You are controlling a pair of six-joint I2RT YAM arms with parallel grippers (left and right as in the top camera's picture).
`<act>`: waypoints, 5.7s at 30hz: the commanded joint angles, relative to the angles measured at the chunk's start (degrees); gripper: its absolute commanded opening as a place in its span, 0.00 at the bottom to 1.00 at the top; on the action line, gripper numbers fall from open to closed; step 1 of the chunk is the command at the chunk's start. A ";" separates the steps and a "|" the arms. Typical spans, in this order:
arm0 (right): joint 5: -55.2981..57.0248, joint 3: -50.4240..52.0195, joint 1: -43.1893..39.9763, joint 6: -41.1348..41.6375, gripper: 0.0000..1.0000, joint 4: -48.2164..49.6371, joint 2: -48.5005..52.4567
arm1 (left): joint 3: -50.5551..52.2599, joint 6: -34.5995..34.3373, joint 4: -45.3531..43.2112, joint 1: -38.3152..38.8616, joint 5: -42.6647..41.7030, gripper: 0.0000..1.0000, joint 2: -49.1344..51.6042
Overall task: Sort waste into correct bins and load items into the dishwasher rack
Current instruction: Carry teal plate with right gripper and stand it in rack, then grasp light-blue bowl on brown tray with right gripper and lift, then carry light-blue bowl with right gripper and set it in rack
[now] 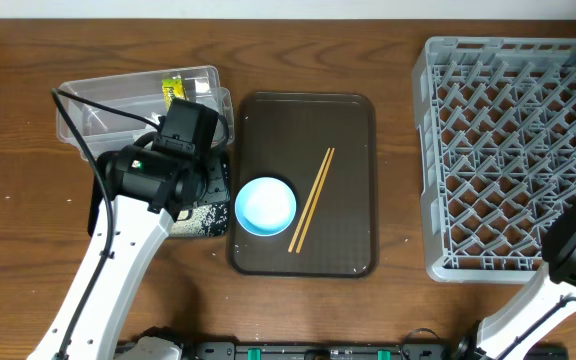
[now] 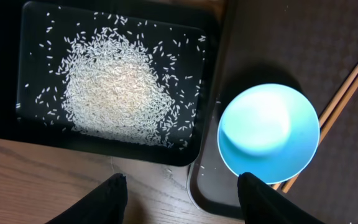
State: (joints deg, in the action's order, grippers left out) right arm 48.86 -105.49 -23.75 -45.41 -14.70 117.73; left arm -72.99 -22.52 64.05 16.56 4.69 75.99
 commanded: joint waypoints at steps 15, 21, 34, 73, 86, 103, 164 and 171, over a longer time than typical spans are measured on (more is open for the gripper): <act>-0.20 7.06 4.20 10.36 0.17 -7.26 -0.39 | -0.31 -0.57 -0.04 -0.15 0.07 0.60 0.00; -0.20 7.06 6.19 20.65 0.37 -16.46 -0.39 | -0.31 -0.55 0.00 -0.15 0.07 0.60 0.00; -11.89 7.04 8.26 30.18 0.78 -24.22 -8.79 | -0.31 -0.55 0.00 -0.15 0.04 0.60 0.00; -63.60 20.81 58.73 52.26 0.64 -34.07 -7.63 | -0.31 -11.02 10.91 -0.76 16.39 0.61 0.00; -59.82 20.81 64.02 60.70 0.33 -32.50 0.61 | -0.31 -11.02 10.86 -0.74 16.39 0.60 0.00; -40.59 10.75 52.87 59.25 0.01 -38.71 -10.67 | -0.31 -11.02 10.88 -0.74 16.39 0.60 0.00; 18.21 36.13 19.71 54.55 0.01 -25.49 -16.85 | -0.31 -11.02 10.05 -0.74 16.37 0.61 0.00; 21.46 36.13 24.00 54.55 0.03 -24.65 -16.85 | -0.31 -10.99 10.10 -0.74 16.35 0.61 0.00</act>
State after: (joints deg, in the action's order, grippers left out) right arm 69.67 -70.41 -1.80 9.39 -39.29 100.44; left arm -72.99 -32.84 73.91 16.16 19.88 75.99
